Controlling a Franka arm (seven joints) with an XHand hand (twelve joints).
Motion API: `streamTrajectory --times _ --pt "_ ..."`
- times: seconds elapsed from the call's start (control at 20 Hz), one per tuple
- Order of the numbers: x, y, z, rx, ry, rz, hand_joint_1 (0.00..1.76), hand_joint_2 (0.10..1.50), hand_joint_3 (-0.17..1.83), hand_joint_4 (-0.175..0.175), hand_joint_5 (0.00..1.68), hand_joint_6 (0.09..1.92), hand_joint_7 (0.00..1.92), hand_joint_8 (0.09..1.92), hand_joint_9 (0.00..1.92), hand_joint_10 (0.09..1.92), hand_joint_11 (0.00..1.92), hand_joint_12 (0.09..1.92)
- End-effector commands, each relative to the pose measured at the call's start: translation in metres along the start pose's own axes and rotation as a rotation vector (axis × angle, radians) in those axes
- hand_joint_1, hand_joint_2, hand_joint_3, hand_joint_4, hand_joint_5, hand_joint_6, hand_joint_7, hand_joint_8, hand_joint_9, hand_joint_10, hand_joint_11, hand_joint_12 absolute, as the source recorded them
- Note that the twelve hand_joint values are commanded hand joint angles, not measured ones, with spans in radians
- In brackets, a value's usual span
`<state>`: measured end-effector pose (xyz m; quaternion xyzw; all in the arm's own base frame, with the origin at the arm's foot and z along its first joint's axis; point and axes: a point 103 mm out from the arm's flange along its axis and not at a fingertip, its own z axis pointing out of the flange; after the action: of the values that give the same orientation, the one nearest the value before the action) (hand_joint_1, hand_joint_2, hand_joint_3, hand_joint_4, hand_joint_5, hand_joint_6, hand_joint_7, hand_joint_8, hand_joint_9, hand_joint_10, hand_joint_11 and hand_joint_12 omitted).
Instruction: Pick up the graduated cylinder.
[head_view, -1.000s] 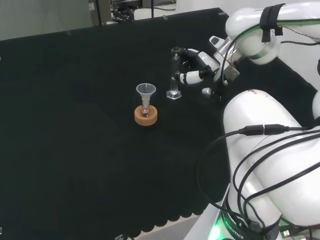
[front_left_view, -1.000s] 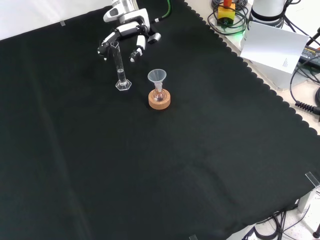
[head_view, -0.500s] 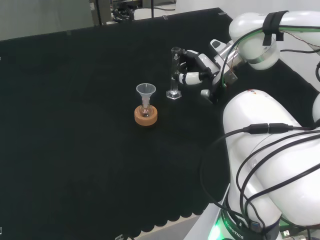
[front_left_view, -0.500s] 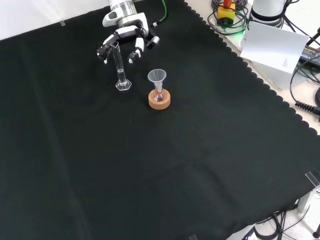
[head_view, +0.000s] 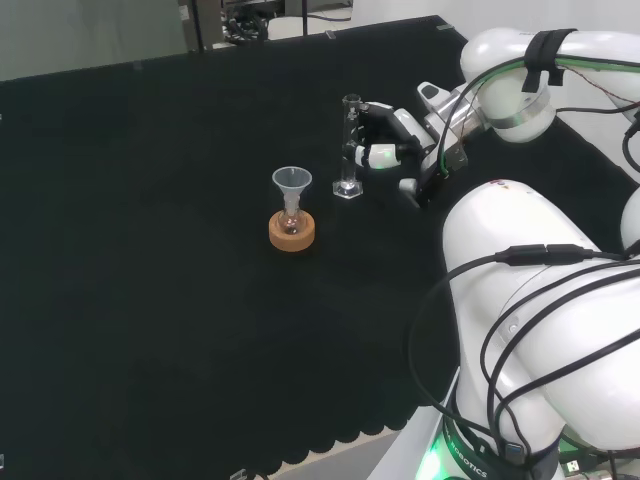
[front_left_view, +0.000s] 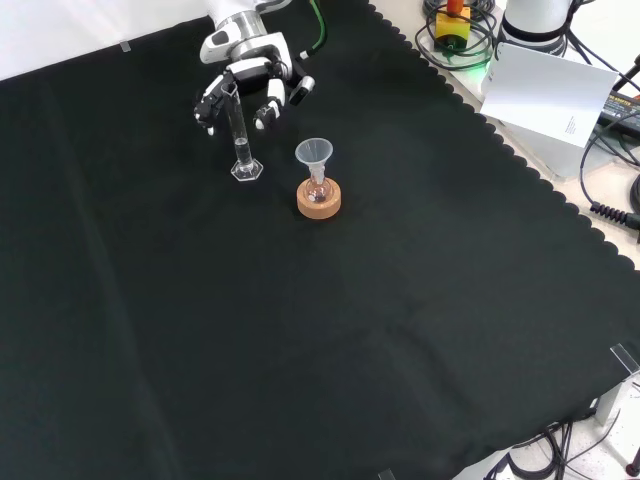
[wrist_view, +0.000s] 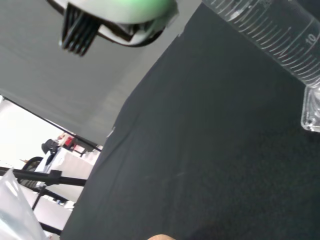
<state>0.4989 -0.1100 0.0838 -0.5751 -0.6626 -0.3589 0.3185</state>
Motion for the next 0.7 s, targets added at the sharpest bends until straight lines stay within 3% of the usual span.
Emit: streamTrajectory --times 0.05,0.3,0.7 --pt "0.0019 0.0039 0.006 0.03 0.036 -0.036 1.04 0.59 0.67 -0.02 0.52 0.09 0.48 0.59 0.7 0.5 0.47 1.23" --pt "0.0028 0.0045 0.0065 0.04 0.065 -0.06 1.02 0.59 0.67 -0.023 0.52 0.09 0.48 0.6 0.72 0.48 0.52 1.19" --pt "-0.0004 0.0049 0.0093 0.025 0.08 -0.046 1.06 0.62 0.64 -0.027 0.67 0.15 0.6 0.58 0.87 0.39 0.65 1.11"
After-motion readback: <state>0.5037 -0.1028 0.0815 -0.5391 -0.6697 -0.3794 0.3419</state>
